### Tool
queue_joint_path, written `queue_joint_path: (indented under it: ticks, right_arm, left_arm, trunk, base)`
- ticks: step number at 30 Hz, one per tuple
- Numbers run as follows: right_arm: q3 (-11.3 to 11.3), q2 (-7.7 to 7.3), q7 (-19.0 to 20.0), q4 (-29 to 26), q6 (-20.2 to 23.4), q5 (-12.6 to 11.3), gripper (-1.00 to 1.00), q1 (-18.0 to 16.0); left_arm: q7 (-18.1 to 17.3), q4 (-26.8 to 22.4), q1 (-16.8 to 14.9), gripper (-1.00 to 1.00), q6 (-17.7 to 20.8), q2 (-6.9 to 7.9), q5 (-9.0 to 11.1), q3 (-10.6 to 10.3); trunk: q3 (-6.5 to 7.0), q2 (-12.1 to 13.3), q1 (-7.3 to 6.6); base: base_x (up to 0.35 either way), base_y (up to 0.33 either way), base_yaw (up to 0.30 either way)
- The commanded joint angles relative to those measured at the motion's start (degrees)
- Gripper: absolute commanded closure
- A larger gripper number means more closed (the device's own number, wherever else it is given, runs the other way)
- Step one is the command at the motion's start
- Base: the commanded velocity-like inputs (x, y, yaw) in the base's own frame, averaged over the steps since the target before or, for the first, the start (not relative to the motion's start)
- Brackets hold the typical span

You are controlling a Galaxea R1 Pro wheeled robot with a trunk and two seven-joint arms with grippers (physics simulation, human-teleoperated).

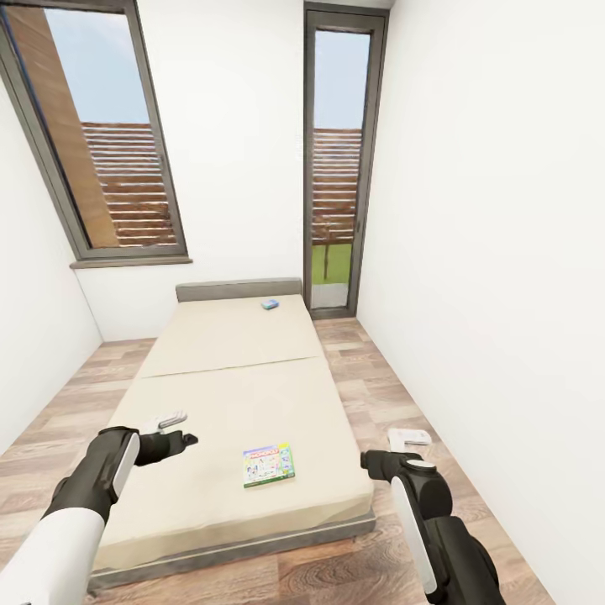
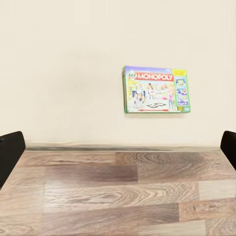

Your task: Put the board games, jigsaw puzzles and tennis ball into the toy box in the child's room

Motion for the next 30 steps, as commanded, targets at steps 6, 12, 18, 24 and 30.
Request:
queue_joint_path:
  ticks: [6, 12, 18, 24, 30]
  right_arm:
    - [0.12, 0.04, -0.40, -0.10, 0.24, -0.28, -1.00, -0.05]
    - [0.41, 0.05, -0.41, -0.08, 0.24, -0.28, -1.00, -0.05]
    - [1.50, 0.05, -0.41, -0.07, 0.24, -0.28, -1.00, -0.05]
    - [1.90, -0.02, -0.41, -0.07, 0.24, -0.28, -1.00, -0.05]
    - [2.03, -0.04, -0.41, 0.01, 0.24, -0.28, -1.00, -0.05]
  left_arm:
    - [-0.19, -0.05, -0.06, -1.00, -0.25, 0.02, -0.03, 0.14]
    - [-0.08, -0.05, -0.06, -1.00, -0.25, -0.13, -0.03, 0.18]
    - [-0.11, -0.05, -0.06, -1.00, -0.66, -0.10, -0.03, 0.16]
    - [-0.10, -0.05, -0.06, -1.00, -1.17, -0.14, -0.03, 0.19]
    - [-0.10, -0.05, -0.06, -1.00, -1.27, -0.11, -0.03, 0.22]
  trunk:
    - [-0.13, -0.13, 0.05]
    - [-0.13, -0.13, 0.05]
    - [-0.13, -0.13, 0.05]
    - [-0.13, -0.13, 0.05]
    - [-0.13, -0.13, 0.05]
  base:
    - [0.159, -0.165, 0.000]
    - [0.190, -0.235, 0.020]
    - [0.186, -0.217, 0.186]
    - [0.185, -0.174, 0.268]
    - [0.227, -0.063, 0.244]
